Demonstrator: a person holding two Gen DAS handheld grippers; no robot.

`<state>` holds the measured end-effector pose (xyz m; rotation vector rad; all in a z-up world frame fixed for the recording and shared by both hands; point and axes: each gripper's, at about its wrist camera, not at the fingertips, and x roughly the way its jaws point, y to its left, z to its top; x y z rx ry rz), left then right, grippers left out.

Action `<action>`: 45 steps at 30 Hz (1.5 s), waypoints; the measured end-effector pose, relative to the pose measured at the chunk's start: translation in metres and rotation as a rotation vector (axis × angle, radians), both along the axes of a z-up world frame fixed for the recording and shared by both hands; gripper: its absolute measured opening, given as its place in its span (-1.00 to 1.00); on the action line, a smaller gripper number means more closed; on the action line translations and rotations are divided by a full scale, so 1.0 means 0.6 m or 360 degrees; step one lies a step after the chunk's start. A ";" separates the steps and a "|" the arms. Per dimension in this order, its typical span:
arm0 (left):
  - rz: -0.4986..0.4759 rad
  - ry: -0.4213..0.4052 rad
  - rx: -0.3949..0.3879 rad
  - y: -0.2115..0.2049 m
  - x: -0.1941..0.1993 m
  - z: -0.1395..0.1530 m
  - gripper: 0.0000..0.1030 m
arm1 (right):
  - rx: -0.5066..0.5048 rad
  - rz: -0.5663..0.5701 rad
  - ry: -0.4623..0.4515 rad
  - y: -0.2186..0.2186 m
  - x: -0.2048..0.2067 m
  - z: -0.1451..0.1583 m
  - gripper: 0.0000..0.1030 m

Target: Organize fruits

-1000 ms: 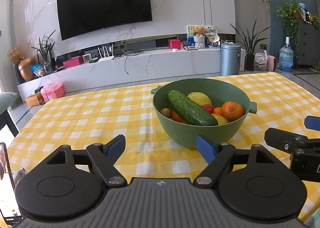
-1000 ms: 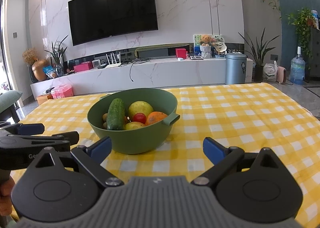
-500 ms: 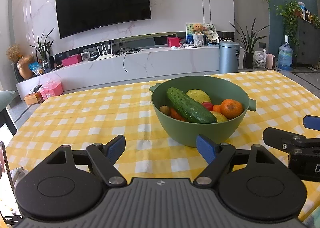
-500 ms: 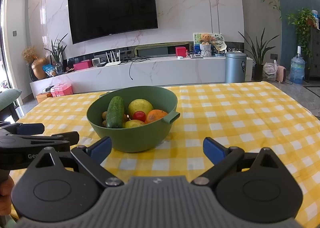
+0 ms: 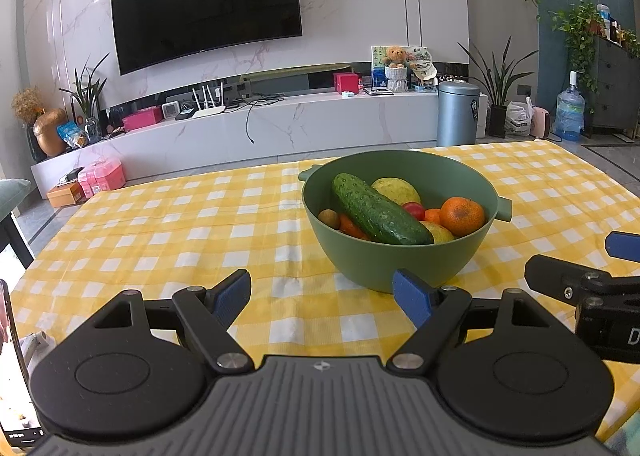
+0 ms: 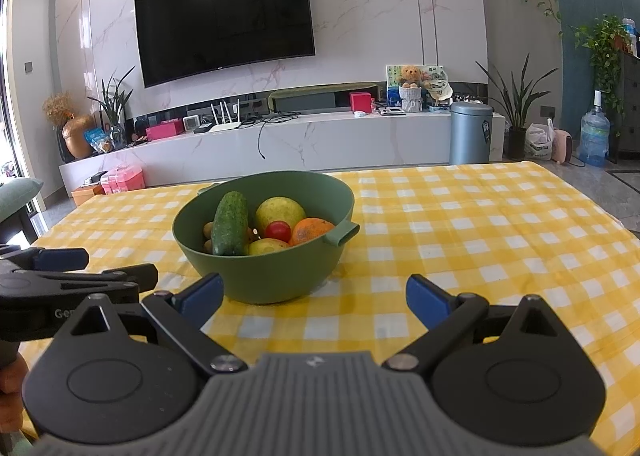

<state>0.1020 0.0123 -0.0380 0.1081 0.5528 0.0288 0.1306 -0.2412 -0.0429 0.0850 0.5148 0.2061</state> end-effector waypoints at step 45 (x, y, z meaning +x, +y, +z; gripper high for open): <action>-0.0014 0.0026 -0.0077 -0.002 -0.004 0.002 0.83 | -0.0010 -0.0003 0.0036 0.001 0.005 -0.007 0.83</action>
